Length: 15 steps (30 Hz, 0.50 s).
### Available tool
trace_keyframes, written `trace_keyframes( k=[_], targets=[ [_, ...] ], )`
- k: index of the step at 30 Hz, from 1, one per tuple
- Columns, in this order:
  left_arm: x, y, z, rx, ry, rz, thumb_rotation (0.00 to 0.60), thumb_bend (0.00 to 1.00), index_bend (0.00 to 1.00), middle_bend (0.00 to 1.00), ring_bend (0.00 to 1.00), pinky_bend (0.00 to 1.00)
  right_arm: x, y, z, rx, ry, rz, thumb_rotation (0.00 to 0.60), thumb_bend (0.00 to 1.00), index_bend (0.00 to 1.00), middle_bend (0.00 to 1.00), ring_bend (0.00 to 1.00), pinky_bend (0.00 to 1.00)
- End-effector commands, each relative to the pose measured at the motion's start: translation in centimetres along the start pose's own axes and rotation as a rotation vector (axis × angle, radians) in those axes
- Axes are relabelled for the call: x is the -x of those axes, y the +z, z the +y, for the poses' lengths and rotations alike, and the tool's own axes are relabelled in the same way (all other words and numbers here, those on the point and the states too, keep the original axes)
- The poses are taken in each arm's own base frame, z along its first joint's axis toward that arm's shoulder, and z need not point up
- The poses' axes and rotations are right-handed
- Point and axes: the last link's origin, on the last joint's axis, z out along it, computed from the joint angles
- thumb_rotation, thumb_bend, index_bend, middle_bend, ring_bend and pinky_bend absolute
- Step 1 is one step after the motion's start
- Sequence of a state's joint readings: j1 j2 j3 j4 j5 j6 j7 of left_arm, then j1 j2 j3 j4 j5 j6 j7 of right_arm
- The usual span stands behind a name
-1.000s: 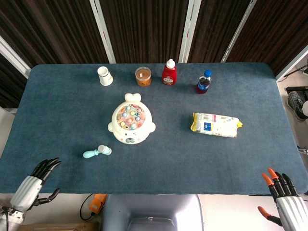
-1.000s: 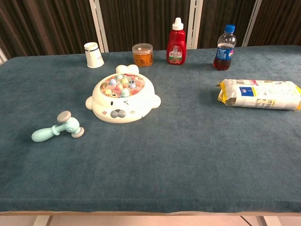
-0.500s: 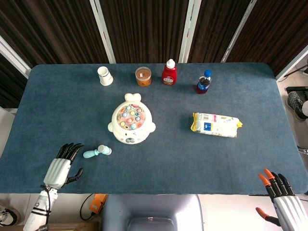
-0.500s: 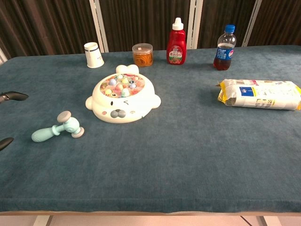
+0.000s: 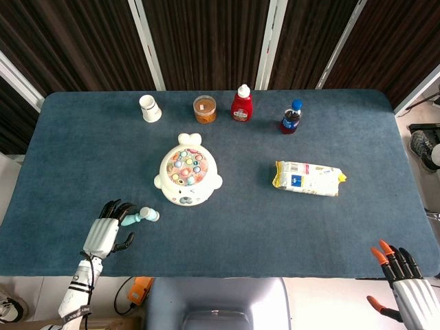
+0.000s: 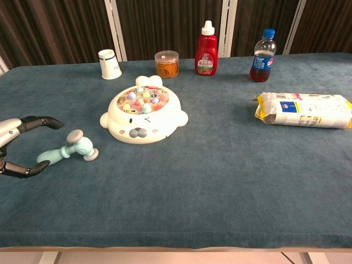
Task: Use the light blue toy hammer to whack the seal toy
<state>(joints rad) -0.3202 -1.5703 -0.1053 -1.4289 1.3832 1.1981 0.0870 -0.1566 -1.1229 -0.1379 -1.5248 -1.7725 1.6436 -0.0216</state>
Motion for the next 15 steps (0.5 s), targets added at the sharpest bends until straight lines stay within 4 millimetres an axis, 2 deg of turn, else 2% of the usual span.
trace_keyframes(
  k=[1,15],
  targets=[
    [1.4,1.3,0.7,-0.036,0.0,-0.024,0.6,0.38,0.2,0.17,0.0,0.0,-0.3,-0.1,0.2,0.009,0.008,0.013,0.6,0.17,0.0,0.03,0.0,0.06],
    [3.0,3.6,1.8,-0.096,0.018,0.015,0.6,0.37,0.25,0.21,0.03,0.0,-0.6,-0.2,0.6,0.008,0.025,0.015,0.6,0.17,0.0,0.03,0.0,0.06]
  ],
)
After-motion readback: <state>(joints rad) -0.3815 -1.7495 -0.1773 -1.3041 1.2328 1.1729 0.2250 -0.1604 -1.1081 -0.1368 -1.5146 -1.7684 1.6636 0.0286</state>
